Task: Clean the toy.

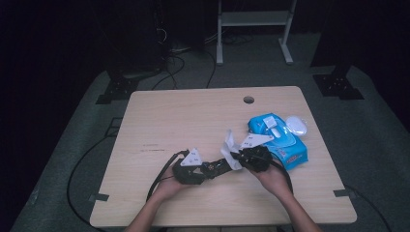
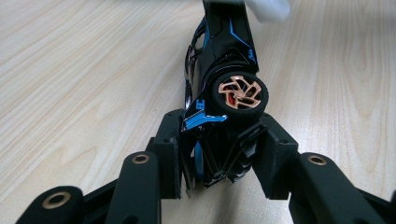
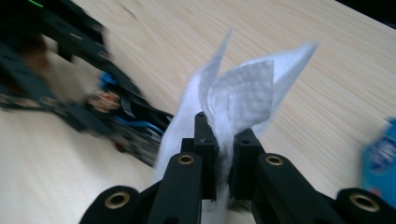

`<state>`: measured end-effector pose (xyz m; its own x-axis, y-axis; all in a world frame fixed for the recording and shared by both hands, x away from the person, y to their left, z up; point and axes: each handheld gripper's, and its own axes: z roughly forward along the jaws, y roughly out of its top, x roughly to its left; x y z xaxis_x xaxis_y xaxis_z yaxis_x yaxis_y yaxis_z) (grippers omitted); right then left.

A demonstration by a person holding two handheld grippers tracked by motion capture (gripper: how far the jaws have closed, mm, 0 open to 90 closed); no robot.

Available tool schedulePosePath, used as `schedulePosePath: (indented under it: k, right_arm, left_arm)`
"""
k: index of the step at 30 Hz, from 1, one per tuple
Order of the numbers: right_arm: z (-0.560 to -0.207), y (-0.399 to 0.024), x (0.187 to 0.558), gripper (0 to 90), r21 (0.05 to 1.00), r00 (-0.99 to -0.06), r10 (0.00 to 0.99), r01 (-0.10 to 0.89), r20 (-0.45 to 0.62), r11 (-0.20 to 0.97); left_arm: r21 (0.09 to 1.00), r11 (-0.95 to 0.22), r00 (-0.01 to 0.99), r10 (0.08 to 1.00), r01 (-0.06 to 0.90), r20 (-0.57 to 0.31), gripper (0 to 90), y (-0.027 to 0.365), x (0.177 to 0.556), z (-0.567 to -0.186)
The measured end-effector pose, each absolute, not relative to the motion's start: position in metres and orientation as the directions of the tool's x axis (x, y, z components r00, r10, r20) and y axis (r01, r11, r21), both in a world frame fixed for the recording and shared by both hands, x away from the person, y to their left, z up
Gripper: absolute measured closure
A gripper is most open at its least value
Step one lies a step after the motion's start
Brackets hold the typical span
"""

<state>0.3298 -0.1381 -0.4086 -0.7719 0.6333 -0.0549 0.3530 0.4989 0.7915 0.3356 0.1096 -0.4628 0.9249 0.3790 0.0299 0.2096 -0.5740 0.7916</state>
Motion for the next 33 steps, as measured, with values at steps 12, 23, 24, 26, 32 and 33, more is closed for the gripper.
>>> schedulePosePath:
  k: [12, 23, 24, 26, 32, 33]
  right_arm:
    - [-0.414, -0.155, 0.334, 83.4, 0.769, -0.747, 0.661, 0.378, -0.074, 0.515]
    - [-0.411, -0.146, 0.328, 83.3, 0.776, -0.759, 0.643, 0.347, -0.098, 0.527]
    - [-0.413, -0.145, 0.329, 83.3, 0.770, -0.759, 0.642, 0.346, -0.106, 0.536]
    - [-0.415, -0.148, 0.332, 83.3, 0.763, -0.754, 0.647, 0.353, -0.111, 0.542]
    - [-0.410, -0.166, 0.335, 83.4, 0.770, -0.713, 0.692, 0.378, -0.113, 0.514]
    - [-0.409, -0.168, 0.335, 83.4, 0.771, -0.708, 0.696, 0.378, -0.115, 0.512]
  left_arm:
    - [0.791, -0.576, 0.924, 0.381, 0.208, 0.034, 58.2, 0.111, 0.336, -0.463]
    - [0.790, -0.577, 0.923, 0.384, 0.209, 0.036, 58.2, 0.111, 0.335, -0.463]
    - [0.790, -0.577, 0.923, 0.383, 0.209, 0.035, 58.2, 0.111, 0.335, -0.462]
    - [0.791, -0.574, 0.924, 0.382, 0.210, 0.032, 58.2, 0.112, 0.336, -0.463]
    - [0.792, -0.573, 0.924, 0.381, 0.209, 0.032, 58.2, 0.111, 0.336, -0.462]
    - [0.792, -0.573, 0.924, 0.380, 0.209, 0.032, 58.2, 0.112, 0.336, -0.462]
